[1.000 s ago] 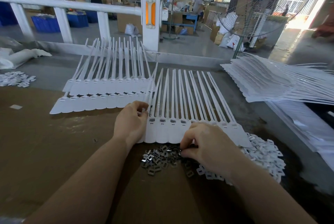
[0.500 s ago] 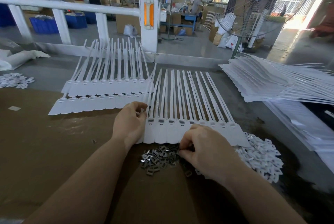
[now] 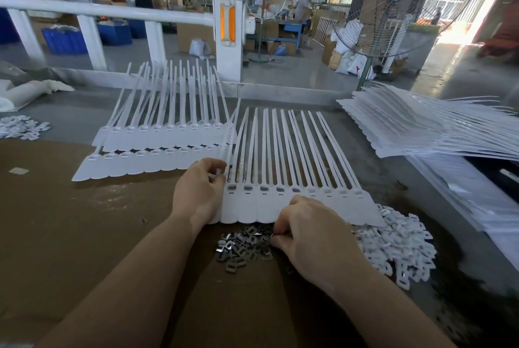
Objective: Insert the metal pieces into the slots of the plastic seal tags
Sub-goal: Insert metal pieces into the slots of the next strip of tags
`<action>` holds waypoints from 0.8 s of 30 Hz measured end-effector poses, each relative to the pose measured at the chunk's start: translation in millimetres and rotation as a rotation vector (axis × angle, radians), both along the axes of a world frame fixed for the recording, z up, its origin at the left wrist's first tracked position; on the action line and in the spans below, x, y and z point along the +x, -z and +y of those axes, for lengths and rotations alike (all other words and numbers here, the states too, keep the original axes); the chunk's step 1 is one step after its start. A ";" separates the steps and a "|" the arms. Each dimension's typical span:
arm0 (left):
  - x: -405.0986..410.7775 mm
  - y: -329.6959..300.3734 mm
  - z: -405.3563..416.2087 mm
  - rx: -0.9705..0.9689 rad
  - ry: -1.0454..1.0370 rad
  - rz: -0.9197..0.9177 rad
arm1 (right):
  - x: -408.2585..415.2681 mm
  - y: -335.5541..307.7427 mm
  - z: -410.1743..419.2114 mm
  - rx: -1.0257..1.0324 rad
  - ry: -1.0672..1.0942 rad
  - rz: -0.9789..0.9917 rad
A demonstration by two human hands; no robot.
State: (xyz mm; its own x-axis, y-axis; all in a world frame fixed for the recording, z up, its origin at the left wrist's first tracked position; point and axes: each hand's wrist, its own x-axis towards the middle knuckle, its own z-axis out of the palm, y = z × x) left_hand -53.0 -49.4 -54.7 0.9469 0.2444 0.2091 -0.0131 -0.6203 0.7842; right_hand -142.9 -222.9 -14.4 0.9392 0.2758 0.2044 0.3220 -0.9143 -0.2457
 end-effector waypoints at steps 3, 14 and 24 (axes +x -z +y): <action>-0.4 -0.4 -0.1 0.001 -0.004 -0.003 | -0.5 0.2 0.3 0.048 -0.004 0.029; -4.0 -1.7 0.8 -0.035 -0.006 -0.024 | 5.1 -1.8 -12.6 0.359 0.026 0.067; -1.1 -0.2 0.8 -0.050 0.000 -0.026 | 47.2 -3.5 -51.0 0.555 0.237 0.022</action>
State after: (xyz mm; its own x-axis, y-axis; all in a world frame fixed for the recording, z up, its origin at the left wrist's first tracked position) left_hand -54.1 -48.6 -54.5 0.9413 0.2551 0.2209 -0.0335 -0.5807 0.8134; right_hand -95.7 -273.9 -10.9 0.9678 -0.0839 0.2374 0.1143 -0.6937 -0.7111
